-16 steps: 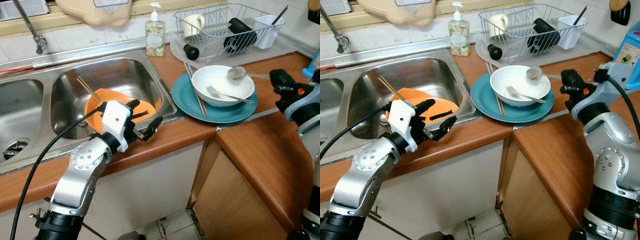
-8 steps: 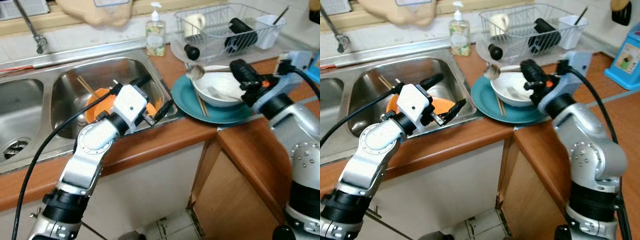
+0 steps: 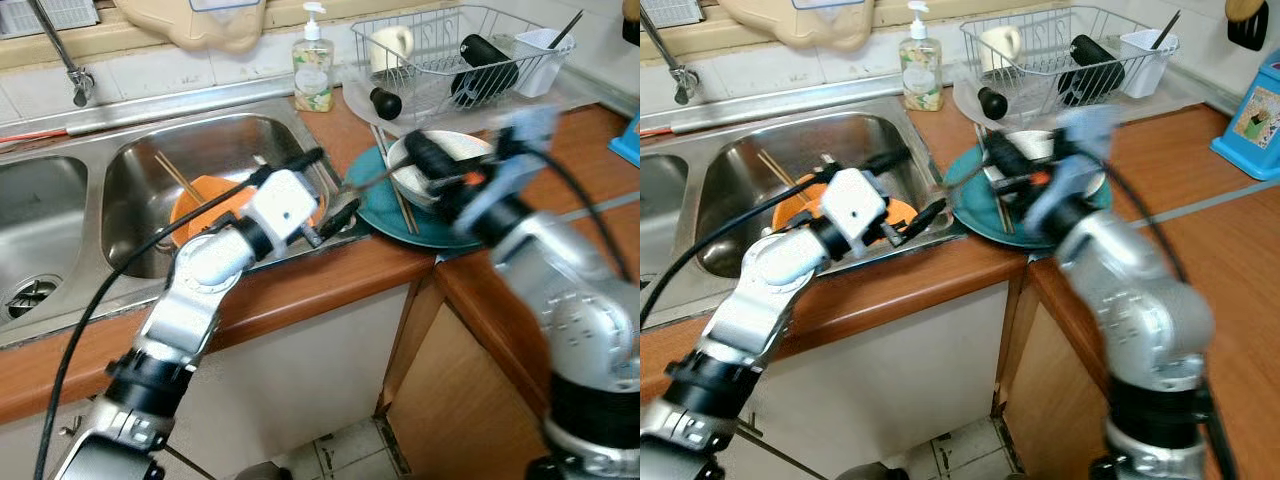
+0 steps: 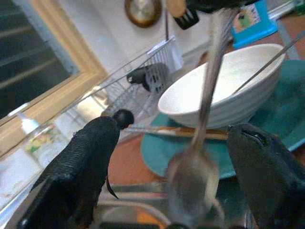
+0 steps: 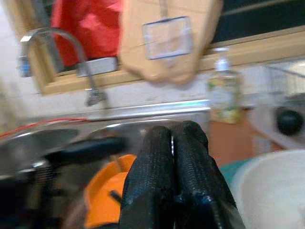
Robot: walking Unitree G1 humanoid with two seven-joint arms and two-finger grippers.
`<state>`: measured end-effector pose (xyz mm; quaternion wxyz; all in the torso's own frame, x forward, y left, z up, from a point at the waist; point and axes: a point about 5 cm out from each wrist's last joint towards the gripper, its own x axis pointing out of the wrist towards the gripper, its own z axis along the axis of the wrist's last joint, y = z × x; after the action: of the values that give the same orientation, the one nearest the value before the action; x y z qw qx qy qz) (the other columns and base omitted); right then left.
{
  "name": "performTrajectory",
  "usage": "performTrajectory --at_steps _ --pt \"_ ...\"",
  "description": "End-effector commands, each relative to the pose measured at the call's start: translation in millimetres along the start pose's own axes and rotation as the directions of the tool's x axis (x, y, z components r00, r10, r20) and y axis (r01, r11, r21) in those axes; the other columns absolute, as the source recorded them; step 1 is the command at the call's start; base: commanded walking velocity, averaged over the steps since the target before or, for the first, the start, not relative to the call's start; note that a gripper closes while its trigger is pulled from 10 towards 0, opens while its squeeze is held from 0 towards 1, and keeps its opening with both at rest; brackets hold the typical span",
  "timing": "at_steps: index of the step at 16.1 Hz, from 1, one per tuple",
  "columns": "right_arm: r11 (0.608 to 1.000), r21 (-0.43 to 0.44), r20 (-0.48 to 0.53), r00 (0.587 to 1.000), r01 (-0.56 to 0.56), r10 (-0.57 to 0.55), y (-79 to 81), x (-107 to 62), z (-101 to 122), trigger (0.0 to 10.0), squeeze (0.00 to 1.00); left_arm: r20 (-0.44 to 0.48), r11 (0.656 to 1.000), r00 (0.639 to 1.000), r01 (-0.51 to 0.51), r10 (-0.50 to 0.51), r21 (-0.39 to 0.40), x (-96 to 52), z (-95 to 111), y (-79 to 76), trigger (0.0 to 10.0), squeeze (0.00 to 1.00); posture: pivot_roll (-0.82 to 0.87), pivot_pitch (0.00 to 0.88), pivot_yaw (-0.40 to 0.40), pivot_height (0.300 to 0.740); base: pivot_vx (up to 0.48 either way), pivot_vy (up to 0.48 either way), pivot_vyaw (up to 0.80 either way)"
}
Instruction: Kitchen organization
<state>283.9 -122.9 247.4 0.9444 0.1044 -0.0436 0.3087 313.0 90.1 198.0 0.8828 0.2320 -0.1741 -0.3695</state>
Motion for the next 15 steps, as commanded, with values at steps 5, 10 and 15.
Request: performTrajectory --at_steps 5,10,15 --pt "1.000 0.028 0.000 1.000 0.008 -0.008 9.6 4.7 -6 0.0 0.00 -0.002 0.999 0.999 0.035 -0.035 -0.002 9.0 -5 -5.3 1.5 0.00 -0.15 0.000 0.077 0.740 0.000 0.000 0.00" --pt "1.000 0.028 0.014 1.000 -0.002 0.001 11.4 8.0 -2 0.0 0.00 -0.024 0.999 0.999 0.034 -0.034 0.000 9.8 -10 -2.5 0.0 0.00 -0.15 0.000 0.075 0.740 0.000 0.000 0.00" --pt "0.999 0.032 0.010 1.000 0.005 -0.005 12.1 8.2 -4 0.0 0.00 -0.039 0.999 0.998 0.048 -0.048 -0.009 8.1 -13 -2.0 0.0 0.00 -0.15 0.000 0.076 0.740 0.000 0.000 0.00"
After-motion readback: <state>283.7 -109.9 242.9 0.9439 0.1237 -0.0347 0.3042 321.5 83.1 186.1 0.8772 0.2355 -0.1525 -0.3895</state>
